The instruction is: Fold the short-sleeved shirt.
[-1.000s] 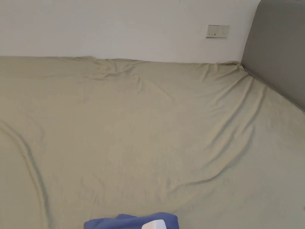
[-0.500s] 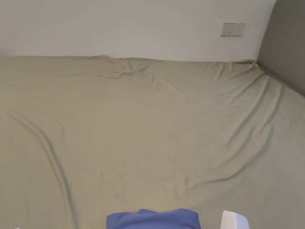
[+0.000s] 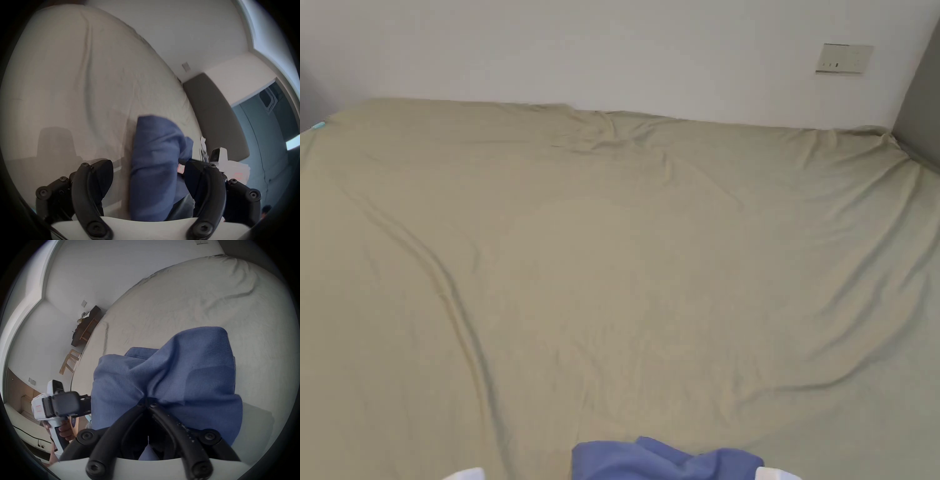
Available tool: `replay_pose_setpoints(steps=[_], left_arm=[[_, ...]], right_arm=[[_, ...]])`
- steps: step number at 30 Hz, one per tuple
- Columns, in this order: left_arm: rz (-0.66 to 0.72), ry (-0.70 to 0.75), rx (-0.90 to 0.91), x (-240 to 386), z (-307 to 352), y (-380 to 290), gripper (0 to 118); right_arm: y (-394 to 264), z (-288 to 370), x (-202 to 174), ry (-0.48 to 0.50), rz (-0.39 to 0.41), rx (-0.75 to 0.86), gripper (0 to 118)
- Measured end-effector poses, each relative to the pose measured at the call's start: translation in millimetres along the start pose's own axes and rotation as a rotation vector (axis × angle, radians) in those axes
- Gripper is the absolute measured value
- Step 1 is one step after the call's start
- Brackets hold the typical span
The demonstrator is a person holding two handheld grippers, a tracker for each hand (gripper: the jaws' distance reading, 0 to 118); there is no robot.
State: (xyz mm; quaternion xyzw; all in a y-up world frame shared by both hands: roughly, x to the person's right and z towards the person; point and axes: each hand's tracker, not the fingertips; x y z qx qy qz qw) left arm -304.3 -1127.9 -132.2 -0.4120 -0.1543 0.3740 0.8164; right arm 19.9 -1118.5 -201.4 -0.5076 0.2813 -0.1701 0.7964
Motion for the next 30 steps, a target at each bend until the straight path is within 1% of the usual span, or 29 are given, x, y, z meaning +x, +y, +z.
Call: replay_pose_setpoints(steps=[2, 4, 5, 7, 8, 9, 10, 12, 15, 17, 20, 22, 24, 26, 30], left_arm=[[-0.06, -0.016, -0.034, 2, -18, -2, 93], [-0.142, -0.072, 0.024, 11, -22, -1, 92], [-0.138, -0.082, 0.004, 12, -31, 2, 87], [-0.036, -0.005, 0.001, 9, -42, 4, 62], [0.018, -0.071, 0.0, 5, -41, 7, 53], [0.07, -0.105, -0.019, -1, -40, 8, 49], [0.097, -0.104, -0.026, -3, -40, 9, 45], [0.095, -0.105, -0.038, -9, -35, 14, 41], [0.142, -0.107, -0.072, -13, -20, 29, 36], [0.118, -0.1, -0.065, -20, -1, 44, 36], [0.04, 0.032, -0.039, -42, 35, 72, 36], [0.032, 0.138, -0.028, -59, 62, 89, 36], [0.02, 0.265, -0.02, -71, 98, 107, 36], [0.0, 0.348, -0.007, -84, 124, 121, 36], [-0.033, 0.539, 0.035, -111, 174, 151, 36]], right_arm=[[-3, 0, 1, 0.006, -0.008, 0.01, 2], [-5, 0, 3, 0.012, -0.011, 0.02, 2], [-6, 1, 3, 0.017, -0.016, 0.024, 2], [-6, 1, 4, 0.019, -0.036, 0.026, 2], [-7, 1, 4, 0.021, -0.045, 0.03, 2], [-7, 3, 2, 0.022, -0.051, 0.034, 2], [-7, 4, -1, 0.02, -0.049, 0.034, 2], [-5, 9, -8, 0.016, -0.031, 0.033, 2], [-4, 23, -16, 0.024, -0.027, 0.054, 2], [-2, 35, -21, 0.031, -0.026, 0.084, 2], [2, 48, -26, 0.029, -0.027, 0.12, 2], [6, 52, -26, 0.023, -0.022, 0.132, 2], [10, 56, -33, 0.005, 0.003, 0.15, 2], [13, 56, -37, -0.001, 0.013, 0.159, 2], [20, 53, -44, -0.006, 0.004, 0.185, 2]])
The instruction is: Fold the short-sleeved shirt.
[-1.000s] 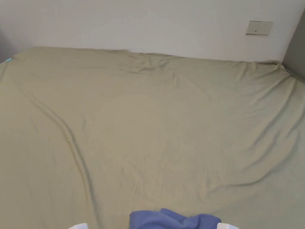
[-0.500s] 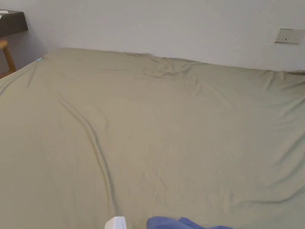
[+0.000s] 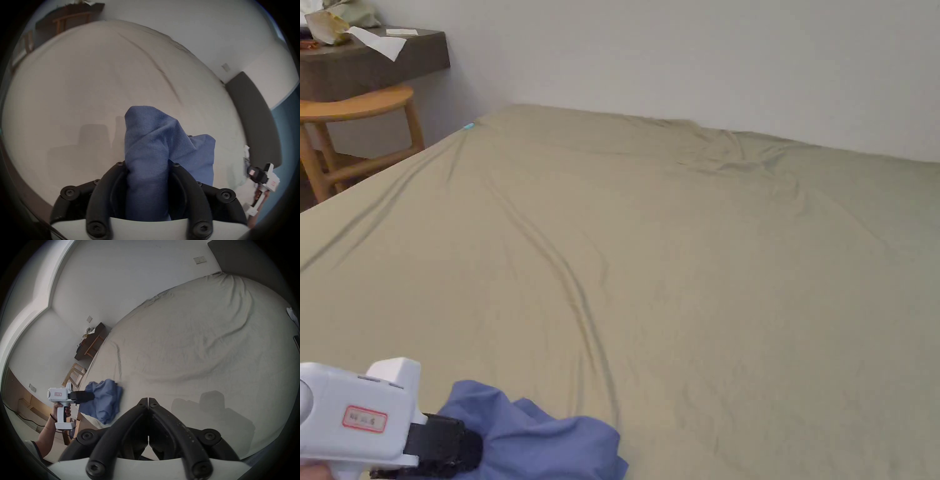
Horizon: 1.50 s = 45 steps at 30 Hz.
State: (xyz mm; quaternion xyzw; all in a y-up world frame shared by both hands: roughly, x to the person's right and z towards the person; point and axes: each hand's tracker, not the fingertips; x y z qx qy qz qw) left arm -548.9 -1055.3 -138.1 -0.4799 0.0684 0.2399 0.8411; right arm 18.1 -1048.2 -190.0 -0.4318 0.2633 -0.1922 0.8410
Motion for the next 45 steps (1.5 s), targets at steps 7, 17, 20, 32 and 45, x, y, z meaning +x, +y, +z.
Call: replay_pose_setpoints(steps=[7, 17, 20, 32, 45], left_arm=[[-0.033, 0.393, 0.013, -60, 26, 40, 34], [-0.075, 0.624, -0.011, -99, 12, 58, 51], [-0.219, 0.78, 0.032, -101, 11, 50, 63], [-0.3, 0.662, 0.55, 11, 118, 9, 0], [-0.356, 0.19, 0.962, 246, 113, -68, 0]], right_arm=[[7, -14, -9, -0.036, 0.011, -0.027, 2], [13, -38, -31, -0.058, 0.047, -0.064, 2], [13, -39, -35, -0.065, 0.068, -0.071, 2], [30, 11, -38, -0.113, 0.157, 0.116, 2], [46, 138, -34, -0.447, 0.454, 0.725, 2]])
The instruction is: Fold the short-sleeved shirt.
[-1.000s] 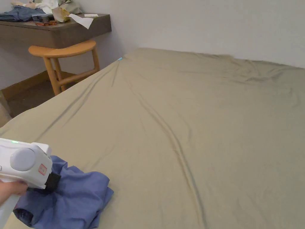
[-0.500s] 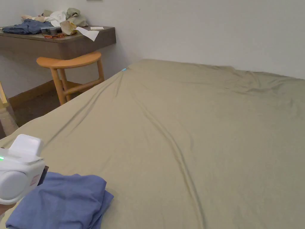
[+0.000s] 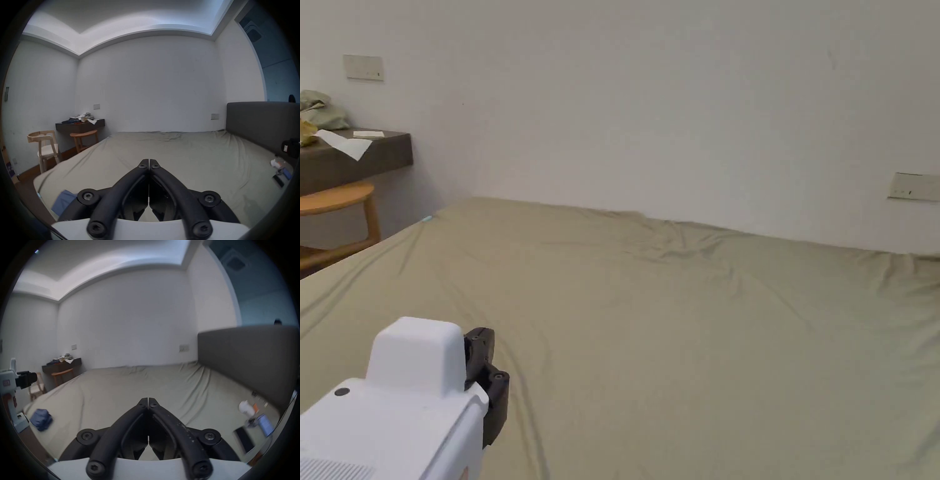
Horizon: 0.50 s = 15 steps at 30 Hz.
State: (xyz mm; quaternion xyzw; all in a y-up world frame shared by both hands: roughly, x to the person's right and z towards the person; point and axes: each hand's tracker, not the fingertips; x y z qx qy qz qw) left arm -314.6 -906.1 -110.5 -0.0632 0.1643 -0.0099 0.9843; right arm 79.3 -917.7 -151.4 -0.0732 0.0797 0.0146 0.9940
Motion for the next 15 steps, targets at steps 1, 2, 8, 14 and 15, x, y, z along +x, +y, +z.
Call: replay_pose_setpoints(steps=[1, 2, 8, 14, 15], left_arm=[[0.028, -0.01, 0.014, 14, 0, -2, 0], [0.053, -0.017, 0.019, 23, 3, -3, 0], [0.019, -0.005, 0.028, 64, 26, -27, 0], [0.057, -0.031, -0.06, 60, 27, -38, 4], [0.059, -0.039, -0.061, 58, 28, -39, 11]], right_arm=[[1, 4, 1, -0.021, 0.037, 0.016, 2], [2, 9, 0, -0.037, 0.085, 0.02, 2], [-23, 33, -3, -0.13, 0.119, 0.04, 8], [-40, 26, 1, -0.079, 0.123, -0.031, 46], [-42, 24, 1, -0.071, 0.119, -0.037, 58]])
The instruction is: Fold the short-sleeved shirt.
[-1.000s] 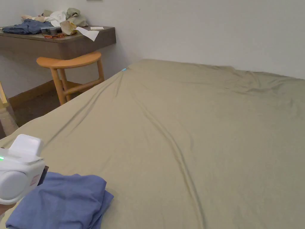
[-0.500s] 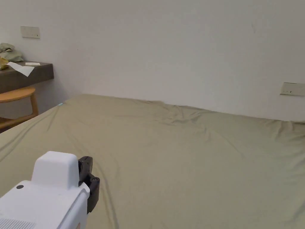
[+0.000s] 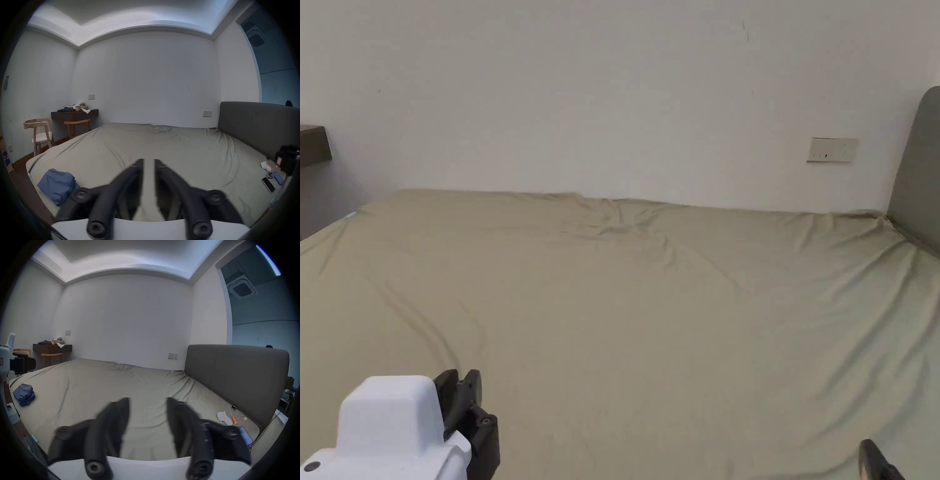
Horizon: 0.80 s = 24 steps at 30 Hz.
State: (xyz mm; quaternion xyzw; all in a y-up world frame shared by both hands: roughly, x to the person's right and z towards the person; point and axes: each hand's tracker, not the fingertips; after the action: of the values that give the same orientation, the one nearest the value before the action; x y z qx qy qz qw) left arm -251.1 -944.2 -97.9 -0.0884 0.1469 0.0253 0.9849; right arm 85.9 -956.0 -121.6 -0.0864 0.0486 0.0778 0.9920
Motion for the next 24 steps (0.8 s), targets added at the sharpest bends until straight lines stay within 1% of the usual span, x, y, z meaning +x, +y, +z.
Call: replay_pose_setpoints(steps=[1, 2, 3, 4, 5, 6, 7, 11, 13, 17, 19, 21, 24], left_arm=[[-0.004, -0.011, 0.009, -1, 2, -2, 27], [-0.016, -0.032, 0.035, -1, 4, -3, 51], [-0.017, -0.035, 0.039, -2, 6, -4, 81], [-0.012, -0.033, 0.032, -1, 7, -3, 102], [-0.003, -0.034, 0.015, -1, 7, -1, 116], [0.003, -0.042, 0.018, -1, 9, -1, 118], [0.012, -0.061, 0.031, -2, 10, 0, 118], [0.01, -0.041, 0.092, -2, 14, 5, 118], [0.013, -0.056, 0.084, -2, 15, 8, 118], [0.033, -0.107, 0.077, -2, 21, 8, 118], [0.037, -0.131, 0.065, -1, 26, 9, 118], [0.058, -0.162, 0.008, 1, 28, 14, 118], [0.059, -0.147, 0.006, 5, 32, 16, 118]], right_arm=[[-1, 0, 0, 0.011, -0.008, -0.007, 69], [-1, 0, 1, 0.014, -0.019, -0.008, 74], [-1, 0, 1, 0.02, -0.043, -0.006, 80], [0, 0, 3, 0.026, -0.064, -0.008, 89], [0, -1, 4, 0.029, -0.082, -0.005, 103], [0, 0, 5, 0.027, -0.094, 0.007, 118], [1, 2, 5, 0.026, -0.104, 0.017, 118], [6, 10, 9, 0.011, -0.133, 0.081, 118], [8, 11, 12, 0.011, -0.146, 0.1, 118], [7, 12, 14, 0.044, -0.19, 0.097, 118], [6, 11, 11, 0.049, -0.181, 0.084, 118], [7, 9, 10, 0.057, -0.156, 0.055, 118], [5, 10, 4, 0.068, -0.129, 0.069, 118]])
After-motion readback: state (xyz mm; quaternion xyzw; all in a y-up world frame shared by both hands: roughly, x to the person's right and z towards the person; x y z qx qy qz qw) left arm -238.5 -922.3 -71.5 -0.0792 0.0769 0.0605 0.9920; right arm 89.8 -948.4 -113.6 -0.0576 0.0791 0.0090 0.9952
